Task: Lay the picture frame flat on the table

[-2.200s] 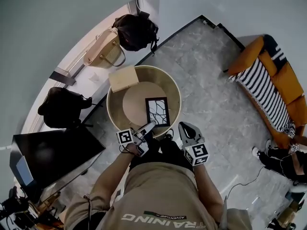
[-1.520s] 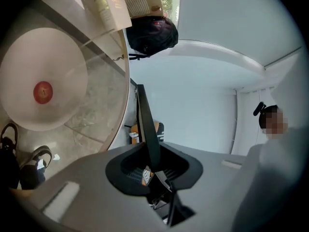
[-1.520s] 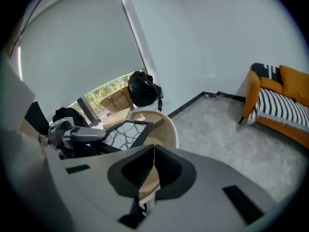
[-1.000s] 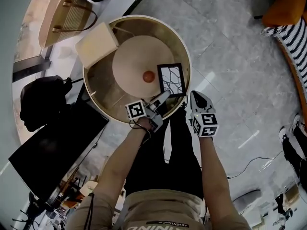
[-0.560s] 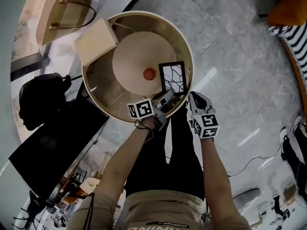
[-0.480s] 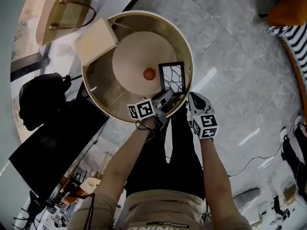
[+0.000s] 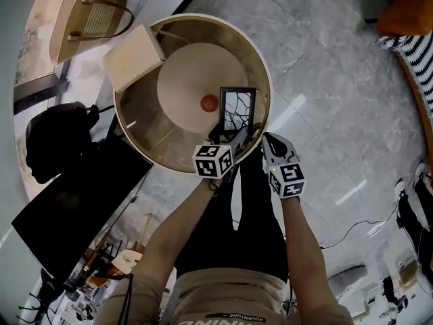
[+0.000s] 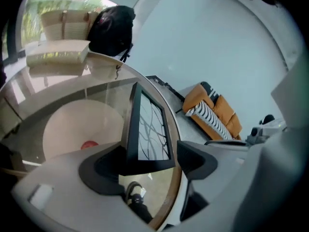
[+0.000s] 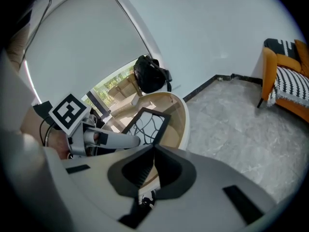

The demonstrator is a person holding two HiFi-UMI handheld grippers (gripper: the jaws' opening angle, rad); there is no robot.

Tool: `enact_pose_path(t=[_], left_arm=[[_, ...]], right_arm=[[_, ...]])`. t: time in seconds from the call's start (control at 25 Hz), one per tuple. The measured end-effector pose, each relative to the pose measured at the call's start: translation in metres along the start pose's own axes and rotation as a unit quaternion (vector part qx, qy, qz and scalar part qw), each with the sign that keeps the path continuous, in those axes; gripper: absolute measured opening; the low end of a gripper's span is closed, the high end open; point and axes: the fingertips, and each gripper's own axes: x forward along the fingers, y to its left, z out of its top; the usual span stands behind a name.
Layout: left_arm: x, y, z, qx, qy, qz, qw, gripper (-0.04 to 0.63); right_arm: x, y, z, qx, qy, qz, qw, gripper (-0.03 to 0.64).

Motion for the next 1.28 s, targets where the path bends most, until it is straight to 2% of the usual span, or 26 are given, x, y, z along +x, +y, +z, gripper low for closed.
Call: enact_pose_path(t=[0.12, 0.2, 0.28, 0.48, 0.64, 0.88, 1.04, 1.12, 1.2, 1.24, 1.28], left_arm=[[0.0, 0.006, -0.003, 0.055, 0.006, 0.048, 0.9973, 0.334], [0.0, 0.008, -0.006, 0.063, 0.01, 0.068, 0.9957, 0.334], [0.002, 0.007, -0.008, 0.055, 0.011, 0.069, 0.996, 0.336], [0.001, 0.008, -0.006, 0.018, 0.001, 0.051, 0.9985, 0.337], [-0.017, -0.002, 0.008, 0.005, -0.017, 0.02, 0.9996, 0.337], [-0.071, -0.044, 0.028, 0.023, -0.034, -0.047, 0.9981, 0.336], [-0.123, -0.077, 0.046, 0.02, -0.054, -0.088, 0.9945, 0.334], [-0.154, -0.097, 0.054, 0.035, -0.06, -0.098, 0.9928, 0.333], [-0.187, -0.119, 0.07, 0.076, -0.075, -0.1, 0.9892, 0.312], [-0.204, -0.128, 0.081, 0.103, -0.089, -0.096, 0.9861, 0.255], [-0.221, -0.137, 0.092, 0.13, -0.104, -0.09, 0.9819, 0.161]], right_arm=[[-0.001, 0.003, -0.004, -0.001, 0.001, 0.006, 1.0, 0.008], [-0.004, 0.004, -0.006, -0.003, 0.001, 0.011, 1.0, 0.006], [-0.007, 0.004, -0.008, -0.005, 0.001, 0.013, 1.0, 0.008], [-0.01, 0.006, -0.006, -0.012, -0.008, 0.015, 1.0, 0.008], [-0.02, 0.012, 0.015, -0.026, -0.025, 0.015, 0.999, 0.008], [-0.056, 0.035, 0.048, -0.071, -0.021, 0.037, 0.997, 0.008], [-0.096, 0.05, 0.083, -0.097, -0.028, 0.04, 0.994, 0.008], [-0.122, 0.059, 0.103, -0.102, -0.038, 0.04, 0.993, 0.008], [-0.146, 0.072, 0.128, -0.104, -0.058, 0.042, 0.992, 0.008], [-0.158, 0.08, 0.142, -0.106, -0.071, 0.044, 0.991, 0.008], [-0.168, 0.089, 0.155, -0.111, -0.083, 0.047, 0.989, 0.008]])
